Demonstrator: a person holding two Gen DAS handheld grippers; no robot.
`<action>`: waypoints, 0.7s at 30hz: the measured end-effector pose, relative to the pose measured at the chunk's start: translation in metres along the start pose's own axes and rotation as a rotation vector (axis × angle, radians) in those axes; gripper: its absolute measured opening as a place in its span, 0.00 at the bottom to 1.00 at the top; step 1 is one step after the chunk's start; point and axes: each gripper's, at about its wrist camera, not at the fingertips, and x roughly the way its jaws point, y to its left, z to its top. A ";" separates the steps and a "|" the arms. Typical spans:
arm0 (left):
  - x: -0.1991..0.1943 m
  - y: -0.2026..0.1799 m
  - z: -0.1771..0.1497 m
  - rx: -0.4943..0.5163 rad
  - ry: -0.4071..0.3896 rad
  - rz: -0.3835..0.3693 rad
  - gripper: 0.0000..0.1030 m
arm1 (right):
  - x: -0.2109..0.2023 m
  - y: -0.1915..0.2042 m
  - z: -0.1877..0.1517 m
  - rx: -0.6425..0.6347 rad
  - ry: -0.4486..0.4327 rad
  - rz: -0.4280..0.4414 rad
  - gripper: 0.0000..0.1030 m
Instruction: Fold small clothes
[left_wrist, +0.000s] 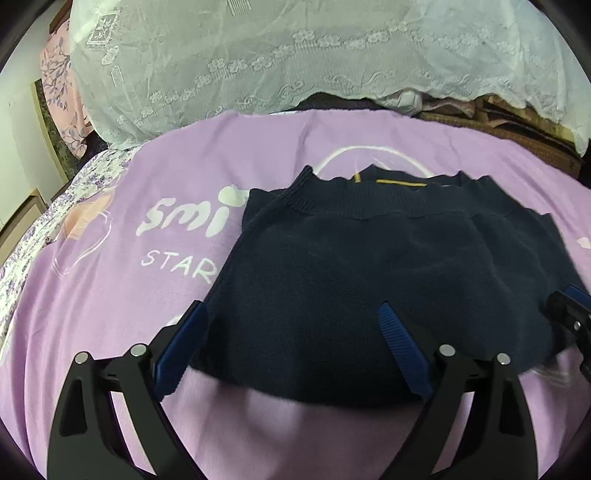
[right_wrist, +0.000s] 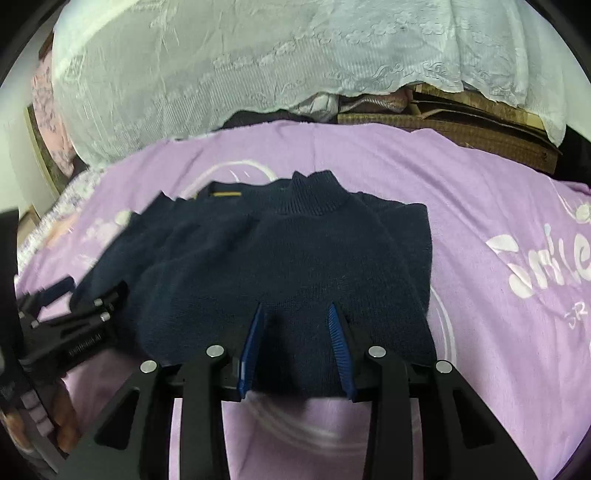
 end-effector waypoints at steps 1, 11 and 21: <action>-0.004 0.000 -0.001 -0.003 -0.005 -0.002 0.88 | -0.005 0.001 0.000 0.002 -0.011 0.003 0.36; -0.057 0.002 -0.007 -0.044 -0.087 -0.027 0.88 | -0.070 0.020 0.004 -0.036 -0.148 0.006 0.52; -0.101 0.009 -0.010 -0.068 -0.151 -0.040 0.90 | -0.101 0.012 -0.006 0.015 -0.177 -0.016 0.65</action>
